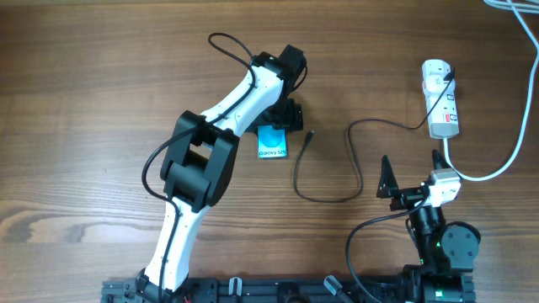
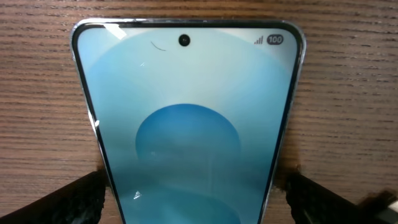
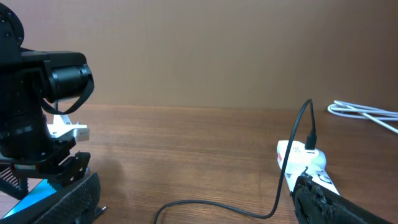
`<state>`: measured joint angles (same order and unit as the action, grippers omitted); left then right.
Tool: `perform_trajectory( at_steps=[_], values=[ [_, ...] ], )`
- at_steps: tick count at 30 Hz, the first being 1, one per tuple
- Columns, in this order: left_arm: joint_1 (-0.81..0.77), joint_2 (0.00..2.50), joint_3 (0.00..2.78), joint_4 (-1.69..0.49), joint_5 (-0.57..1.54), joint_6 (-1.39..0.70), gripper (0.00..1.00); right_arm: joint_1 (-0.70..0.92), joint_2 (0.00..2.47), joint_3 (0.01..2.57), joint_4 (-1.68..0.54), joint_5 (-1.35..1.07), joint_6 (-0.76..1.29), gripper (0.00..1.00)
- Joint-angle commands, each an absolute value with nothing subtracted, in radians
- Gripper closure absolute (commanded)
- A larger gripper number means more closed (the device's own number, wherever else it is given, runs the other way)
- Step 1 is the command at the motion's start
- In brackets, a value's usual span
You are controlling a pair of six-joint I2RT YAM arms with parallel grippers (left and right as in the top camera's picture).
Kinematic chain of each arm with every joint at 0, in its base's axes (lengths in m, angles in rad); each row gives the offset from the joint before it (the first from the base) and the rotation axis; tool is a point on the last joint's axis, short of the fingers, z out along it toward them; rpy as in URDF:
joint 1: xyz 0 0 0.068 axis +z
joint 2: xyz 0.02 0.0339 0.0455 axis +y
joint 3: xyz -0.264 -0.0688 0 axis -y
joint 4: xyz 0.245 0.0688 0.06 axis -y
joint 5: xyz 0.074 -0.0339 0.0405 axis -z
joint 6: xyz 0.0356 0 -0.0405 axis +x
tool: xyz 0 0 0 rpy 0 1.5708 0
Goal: Plug charger to phone and switch on socket
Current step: 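Lower the left gripper and grasp the phone's bottom edge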
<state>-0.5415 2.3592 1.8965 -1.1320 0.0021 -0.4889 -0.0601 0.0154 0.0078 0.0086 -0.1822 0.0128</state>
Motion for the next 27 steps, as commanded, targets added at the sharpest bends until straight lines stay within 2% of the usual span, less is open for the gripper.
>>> perform_trajectory(
  at_steps=[1, 5, 7, 27],
  values=[
    [-0.545, 2.418, 1.883, -1.141, -0.054, -0.506, 0.1, -0.056, 0.007, 0.005, 0.013, -0.176, 0.001, 0.0],
    [-0.545, 2.418, 1.883, -1.141, -0.054, -0.506, 0.09, -0.056, 0.007, 0.005, 0.013, -0.176, 0.001, 0.0],
    [-0.545, 2.418, 1.883, -1.142, -0.054, -0.505, 0.0, -0.056, 0.007, 0.005, 0.013, -0.176, 0.001, 0.0],
    [-0.523, 2.418, 1.883, -1.137, 0.025, -0.449, 0.0, -0.056, 0.007, 0.005, 0.013, -0.176, 0.001, 0.0]
  ],
)
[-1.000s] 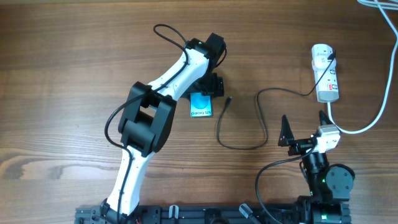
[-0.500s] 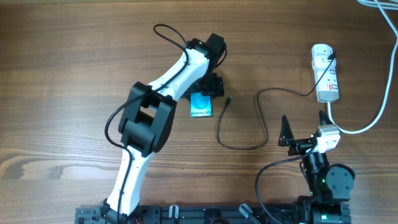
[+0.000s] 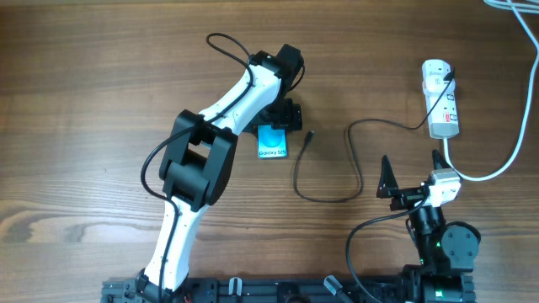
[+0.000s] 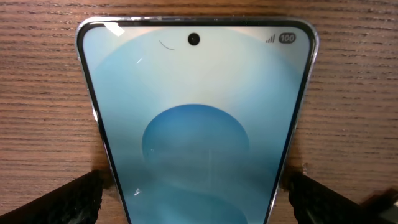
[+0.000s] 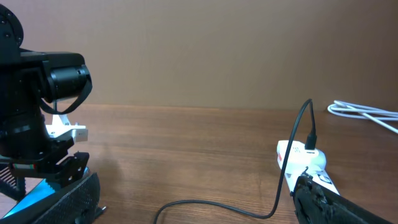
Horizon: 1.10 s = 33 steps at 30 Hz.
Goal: Plug charger to phone and switch on socket
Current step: 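Lower the left gripper and grasp the phone's bottom edge, then lift the phone upright with the left gripper and hold it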
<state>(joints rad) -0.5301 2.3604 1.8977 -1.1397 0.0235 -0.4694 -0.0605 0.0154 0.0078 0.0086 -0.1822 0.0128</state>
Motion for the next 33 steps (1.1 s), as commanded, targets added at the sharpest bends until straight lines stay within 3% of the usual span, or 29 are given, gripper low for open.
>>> perform_trajectory(
  at_steps=[1, 8, 11, 12, 26, 33],
  values=[
    [-0.522, 2.418, 1.883, -1.137, 0.025, -0.449, 0.0, -0.056, 0.007, 0.005, 0.013, -0.176, 0.001, 0.0],
    [-0.521, 2.418, 1.883, -1.138, 0.025, -0.449, 0.01, -0.056, 0.007, 0.005, 0.013, -0.176, 0.001, 0.0],
    [-0.521, 2.418, 1.883, -1.138, 0.025, -0.449, 0.22, -0.056, 0.007, 0.005, 0.013, -0.176, 0.001, 0.0],
    [-0.521, 2.418, 1.883, -1.138, 0.025, -0.449, 0.25, -0.056, 0.007, 0.005, 0.013, -0.176, 0.001, 0.0],
    [-0.497, 2.342, 1.93, -1.229, 0.039, -0.45, 0.29, -0.056, 0.021, 0.005, 0.013, -0.176, 0.001, 0.0],
    [-0.421, 2.114, 1.979, -1.351, 0.528, -0.449, 0.33, -0.056, 0.023, 0.005, 0.014, -0.176, 0.001, 0.0]
  ],
)
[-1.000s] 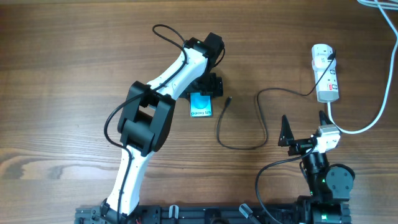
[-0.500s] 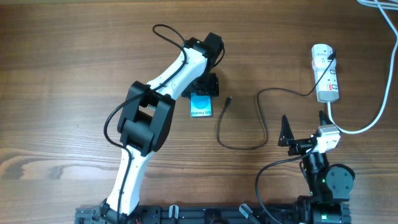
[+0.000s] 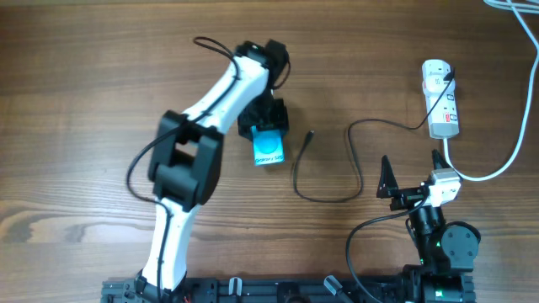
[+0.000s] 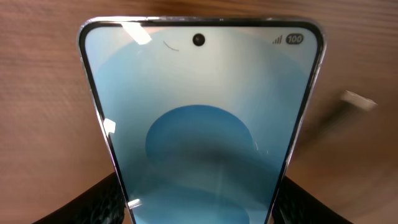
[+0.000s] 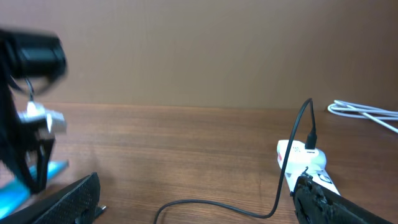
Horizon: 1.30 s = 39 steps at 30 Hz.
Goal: Plug charger to phone and switch on socket
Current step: 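Lift the phone upright with the left gripper and hold it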
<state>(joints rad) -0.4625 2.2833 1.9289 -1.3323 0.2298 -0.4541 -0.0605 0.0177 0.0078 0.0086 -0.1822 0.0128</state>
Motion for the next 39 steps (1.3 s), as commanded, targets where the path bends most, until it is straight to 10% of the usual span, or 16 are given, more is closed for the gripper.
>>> perform_trajectory(
  at_steps=[1, 17, 39],
  values=[
    [-0.406, 2.083, 1.979, -1.356, 0.601, -0.449, 0.33, -0.056, 0.023, 0.005, 0.013, -0.176, 0.001, 0.0],
    [-0.283, 1.925, 1.979, -1.385, 1.578, -0.458, 0.33, -0.056, 0.023, 0.005, 0.013, -0.176, 0.001, 0.0],
    [-0.106, 1.925, 1.979, -1.433, 1.577, -0.758, 0.31, -0.056, 0.023, 0.005, 0.013, -0.176, 0.001, 0.0]
  ],
)
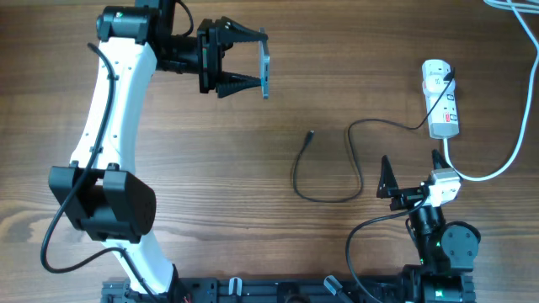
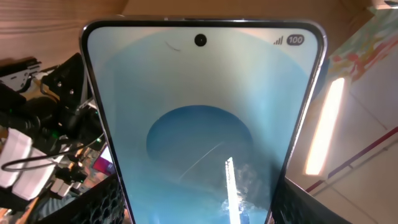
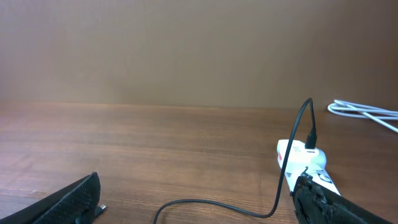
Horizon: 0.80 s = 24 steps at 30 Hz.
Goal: Plug charger to phone and switch on socket
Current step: 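Lift the phone upright with the left gripper and hold it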
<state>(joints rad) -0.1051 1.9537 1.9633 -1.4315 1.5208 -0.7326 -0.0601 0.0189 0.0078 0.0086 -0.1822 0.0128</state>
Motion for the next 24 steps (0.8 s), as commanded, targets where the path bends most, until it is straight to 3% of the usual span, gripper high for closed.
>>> perform_trajectory(
  at_steps=[1, 21, 24],
  values=[
    [-0.106, 1.925, 1.979, -1.433, 1.577, -0.765, 0.31, -0.056, 0.023, 0.005, 0.014, -0.176, 0.001, 0.0],
    [-0.106, 1.924, 1.979, -1.433, 1.577, -0.764, 0.31, -0.056, 0.023, 0.005, 0.015, -0.17, 0.002, 0.0],
    [-0.106, 1.924, 1.979, -1.433, 1.577, -0.764, 0.32, -0.056, 0.023, 0.005, 0.032, -0.332, 0.169, 0.0]
  ],
)
